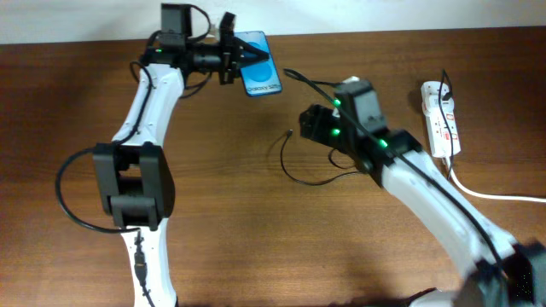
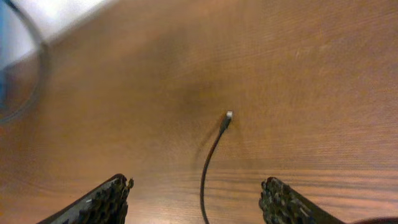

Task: Plug charger to phone and switch on socket
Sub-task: 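Release the right gripper and move it to the black cable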

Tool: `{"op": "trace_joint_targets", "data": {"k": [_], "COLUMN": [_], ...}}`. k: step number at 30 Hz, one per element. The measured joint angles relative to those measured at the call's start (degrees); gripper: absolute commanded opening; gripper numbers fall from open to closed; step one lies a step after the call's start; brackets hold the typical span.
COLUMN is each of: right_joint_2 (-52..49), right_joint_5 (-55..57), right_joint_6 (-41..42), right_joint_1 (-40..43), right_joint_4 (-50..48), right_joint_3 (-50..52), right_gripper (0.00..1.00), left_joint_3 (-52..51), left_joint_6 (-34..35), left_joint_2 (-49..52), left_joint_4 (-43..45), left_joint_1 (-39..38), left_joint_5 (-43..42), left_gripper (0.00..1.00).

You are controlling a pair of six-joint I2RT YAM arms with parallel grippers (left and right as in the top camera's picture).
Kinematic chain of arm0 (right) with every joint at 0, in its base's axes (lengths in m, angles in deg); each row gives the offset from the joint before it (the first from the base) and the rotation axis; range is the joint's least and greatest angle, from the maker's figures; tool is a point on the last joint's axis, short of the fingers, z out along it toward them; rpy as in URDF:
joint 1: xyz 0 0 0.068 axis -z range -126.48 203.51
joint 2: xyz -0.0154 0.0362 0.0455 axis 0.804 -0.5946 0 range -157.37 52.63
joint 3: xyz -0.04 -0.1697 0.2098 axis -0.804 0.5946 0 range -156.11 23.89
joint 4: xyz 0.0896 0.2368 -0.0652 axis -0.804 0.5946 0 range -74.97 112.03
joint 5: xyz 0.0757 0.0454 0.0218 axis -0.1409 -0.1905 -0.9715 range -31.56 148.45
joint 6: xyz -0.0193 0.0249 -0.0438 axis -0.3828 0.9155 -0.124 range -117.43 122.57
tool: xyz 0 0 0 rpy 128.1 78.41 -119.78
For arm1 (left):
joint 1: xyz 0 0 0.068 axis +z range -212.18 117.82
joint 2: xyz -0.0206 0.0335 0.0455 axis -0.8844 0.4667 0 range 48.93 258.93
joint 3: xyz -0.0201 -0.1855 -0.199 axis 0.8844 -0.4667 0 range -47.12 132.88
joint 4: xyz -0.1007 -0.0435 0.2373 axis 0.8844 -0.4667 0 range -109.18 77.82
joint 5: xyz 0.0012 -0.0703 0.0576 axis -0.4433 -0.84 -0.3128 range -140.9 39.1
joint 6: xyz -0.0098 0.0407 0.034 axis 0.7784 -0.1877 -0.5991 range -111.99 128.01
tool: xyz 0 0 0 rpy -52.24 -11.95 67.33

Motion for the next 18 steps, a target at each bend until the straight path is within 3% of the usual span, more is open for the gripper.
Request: {"op": "trace_joint_targets", "data": {"k": [4, 7, 18], "right_joint_2": [-12.7, -17.7, -27.7], "right_joint_5": [-4.8, -7.3, -10.4], "right_joint_6": [-2.7, -3.5, -3.0], "right_joint_1": [0.0, 0.0, 0.0], "right_joint_4": [8.8, 7.7, 5.0], "right_joint_3": [-13.2, -16.9, -17.1], "right_gripper": [0.49, 0.41, 0.37], "left_joint_3": [0.0, 0.0, 0.0], "left_joint_6": [-0.7, -0.9, -1.0], "left_joint_2": [0.0, 0.0, 0.0], "left_joint_4": [0.0, -0.2, -2.4], "left_joint_1": [3.1, 4.1, 4.6], "left_joint_5": [-2.3, -3.1, -3.4], "left_gripper": [0.0, 0.0, 0.0]}}
